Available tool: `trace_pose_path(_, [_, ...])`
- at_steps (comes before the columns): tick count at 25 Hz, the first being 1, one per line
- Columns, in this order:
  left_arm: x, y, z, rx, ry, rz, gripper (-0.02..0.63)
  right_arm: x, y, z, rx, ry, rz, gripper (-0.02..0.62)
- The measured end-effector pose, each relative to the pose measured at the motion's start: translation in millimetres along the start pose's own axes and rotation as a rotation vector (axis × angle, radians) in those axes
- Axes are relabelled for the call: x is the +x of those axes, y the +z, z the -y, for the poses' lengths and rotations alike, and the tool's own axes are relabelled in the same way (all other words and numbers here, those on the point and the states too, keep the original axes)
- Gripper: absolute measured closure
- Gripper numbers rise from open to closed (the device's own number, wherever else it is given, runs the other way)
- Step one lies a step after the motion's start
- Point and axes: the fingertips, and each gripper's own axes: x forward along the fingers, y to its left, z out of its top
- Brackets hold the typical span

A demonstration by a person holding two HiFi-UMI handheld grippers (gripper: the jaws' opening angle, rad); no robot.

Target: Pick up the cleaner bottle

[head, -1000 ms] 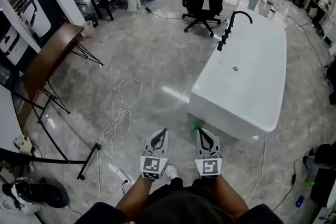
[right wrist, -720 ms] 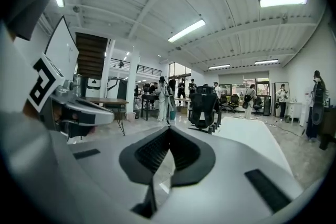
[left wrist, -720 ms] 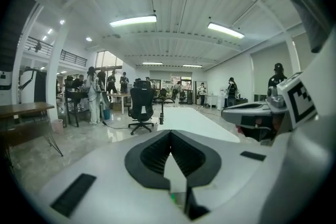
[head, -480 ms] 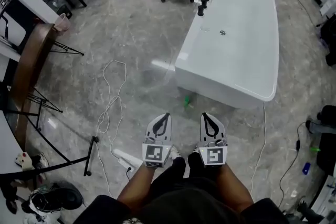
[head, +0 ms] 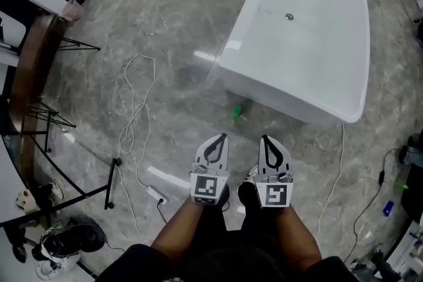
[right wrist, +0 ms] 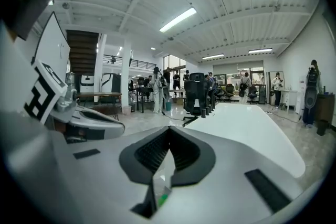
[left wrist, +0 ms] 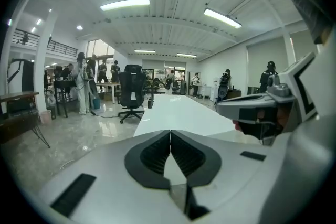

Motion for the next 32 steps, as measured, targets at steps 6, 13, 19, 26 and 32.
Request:
trace_pose_path(6, [73, -96, -6, -0.038, -0.038, 0.014, 0.598, 48, -106, 17, 0.051, -0.084, 0.004, 0.578])
trace_pose_path(13, [153, -233, -10, -0.046, -0.067, 0.027, 0.598, 94, -257, 37, 0.044, -0.146, -0.046, 0.578])
trace_pose_path(19, [217, -341, -9, 0.002, -0.043, 0.026, 0.598, 131, -372, 48, 0.043, -0.14, -0.072, 0.578])
trace_pose_path(26, [261, -425, -17, -0.008, 0.008, 0.052, 0.598, 162, -432, 44, 0.099, -0.09, 0.025, 0.578])
trace_pose_path(32, [273, -466, -17, -0.077, 0.057, 0.109, 0.5, 178, -461, 47, 0.062, -0.067, 0.043, 0.578])
